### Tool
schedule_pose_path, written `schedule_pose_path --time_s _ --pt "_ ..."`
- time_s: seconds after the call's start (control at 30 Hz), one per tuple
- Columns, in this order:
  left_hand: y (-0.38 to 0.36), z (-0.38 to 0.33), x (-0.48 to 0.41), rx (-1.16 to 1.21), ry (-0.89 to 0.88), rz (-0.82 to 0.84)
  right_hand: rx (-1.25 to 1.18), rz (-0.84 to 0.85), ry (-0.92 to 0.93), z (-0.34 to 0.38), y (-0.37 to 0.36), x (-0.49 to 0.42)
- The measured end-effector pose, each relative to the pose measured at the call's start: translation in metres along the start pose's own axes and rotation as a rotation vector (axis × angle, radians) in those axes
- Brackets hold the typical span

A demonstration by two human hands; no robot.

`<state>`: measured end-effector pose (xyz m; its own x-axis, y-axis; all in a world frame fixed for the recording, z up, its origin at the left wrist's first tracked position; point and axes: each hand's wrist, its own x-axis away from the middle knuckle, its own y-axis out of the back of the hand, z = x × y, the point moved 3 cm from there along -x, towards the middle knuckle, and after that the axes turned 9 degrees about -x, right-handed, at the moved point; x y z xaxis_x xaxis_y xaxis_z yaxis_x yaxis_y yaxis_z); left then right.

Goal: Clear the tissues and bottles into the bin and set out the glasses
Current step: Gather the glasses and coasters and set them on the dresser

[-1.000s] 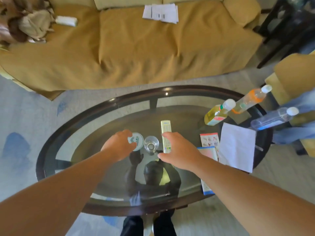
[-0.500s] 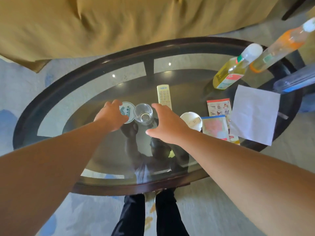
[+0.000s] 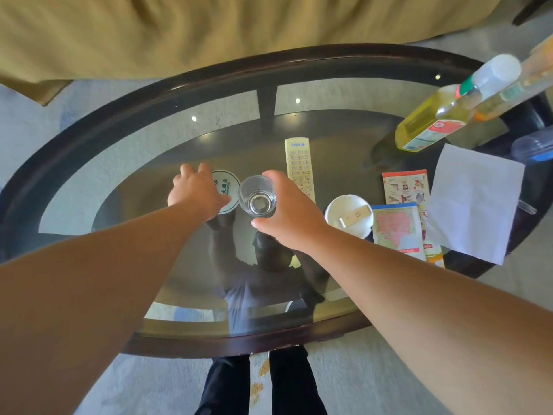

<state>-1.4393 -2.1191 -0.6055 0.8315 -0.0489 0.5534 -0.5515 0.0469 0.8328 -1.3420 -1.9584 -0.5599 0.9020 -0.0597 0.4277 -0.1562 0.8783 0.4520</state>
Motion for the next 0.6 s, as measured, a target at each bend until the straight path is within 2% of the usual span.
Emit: schedule_pose_path --time_s 0.3,0.6 --pt "0.004 0.004 -0.014 -0.064 0.029 0.013 -0.033 -0.037 0.02 -0.001 -0.003 -0.003" --pt "0.033 0.017 0.016 0.111 -0.15 -0.066 -0.029 -0.042 -0.014 0.021 0.01 0.022"
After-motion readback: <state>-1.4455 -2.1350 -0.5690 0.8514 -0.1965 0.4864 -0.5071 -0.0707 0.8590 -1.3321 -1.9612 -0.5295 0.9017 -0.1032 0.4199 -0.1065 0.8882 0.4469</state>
